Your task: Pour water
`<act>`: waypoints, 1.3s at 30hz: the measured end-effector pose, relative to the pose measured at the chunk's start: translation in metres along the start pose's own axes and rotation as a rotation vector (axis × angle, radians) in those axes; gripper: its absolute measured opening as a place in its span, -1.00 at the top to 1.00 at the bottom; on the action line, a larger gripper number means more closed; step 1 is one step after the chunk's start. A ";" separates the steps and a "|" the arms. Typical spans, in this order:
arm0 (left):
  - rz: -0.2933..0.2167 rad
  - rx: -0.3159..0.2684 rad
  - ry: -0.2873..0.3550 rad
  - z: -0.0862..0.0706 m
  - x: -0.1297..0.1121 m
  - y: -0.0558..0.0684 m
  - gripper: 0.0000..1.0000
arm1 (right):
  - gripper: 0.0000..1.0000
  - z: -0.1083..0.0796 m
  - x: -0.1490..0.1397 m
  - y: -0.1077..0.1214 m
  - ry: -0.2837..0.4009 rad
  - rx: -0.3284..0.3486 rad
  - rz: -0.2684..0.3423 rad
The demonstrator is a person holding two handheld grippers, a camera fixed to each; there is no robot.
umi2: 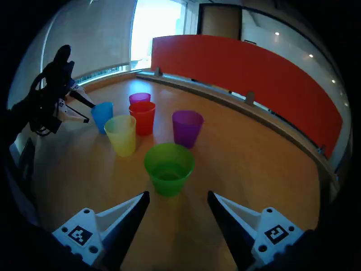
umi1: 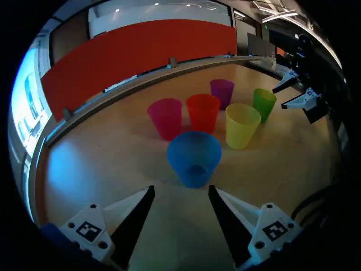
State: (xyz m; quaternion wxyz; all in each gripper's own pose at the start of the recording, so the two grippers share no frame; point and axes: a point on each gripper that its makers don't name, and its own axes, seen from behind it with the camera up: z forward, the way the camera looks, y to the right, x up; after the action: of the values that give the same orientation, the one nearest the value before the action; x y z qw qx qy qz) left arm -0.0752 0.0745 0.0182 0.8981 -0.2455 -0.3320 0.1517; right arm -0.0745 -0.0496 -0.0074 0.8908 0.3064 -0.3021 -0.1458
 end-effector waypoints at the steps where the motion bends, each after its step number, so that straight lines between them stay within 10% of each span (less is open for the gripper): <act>1: -0.006 0.004 0.003 -0.002 0.000 -0.001 -0.76 | -0.99 -0.001 0.000 0.001 0.002 -0.004 0.007; 16: -0.080 0.138 0.130 -0.038 0.009 -0.033 -0.76 | -0.99 -0.031 0.016 0.020 0.080 -0.127 0.088; 39: -0.261 0.430 0.474 -0.111 0.048 -0.091 -0.76 | -0.99 -0.083 0.099 0.062 0.425 -0.439 0.241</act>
State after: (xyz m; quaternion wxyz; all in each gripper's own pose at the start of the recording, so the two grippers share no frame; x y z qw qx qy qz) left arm 0.0443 -0.0186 0.0196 0.9932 -0.0346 -0.1032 0.0405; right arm 0.0587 -0.0079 0.0241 0.9896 0.0928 -0.1050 -0.0337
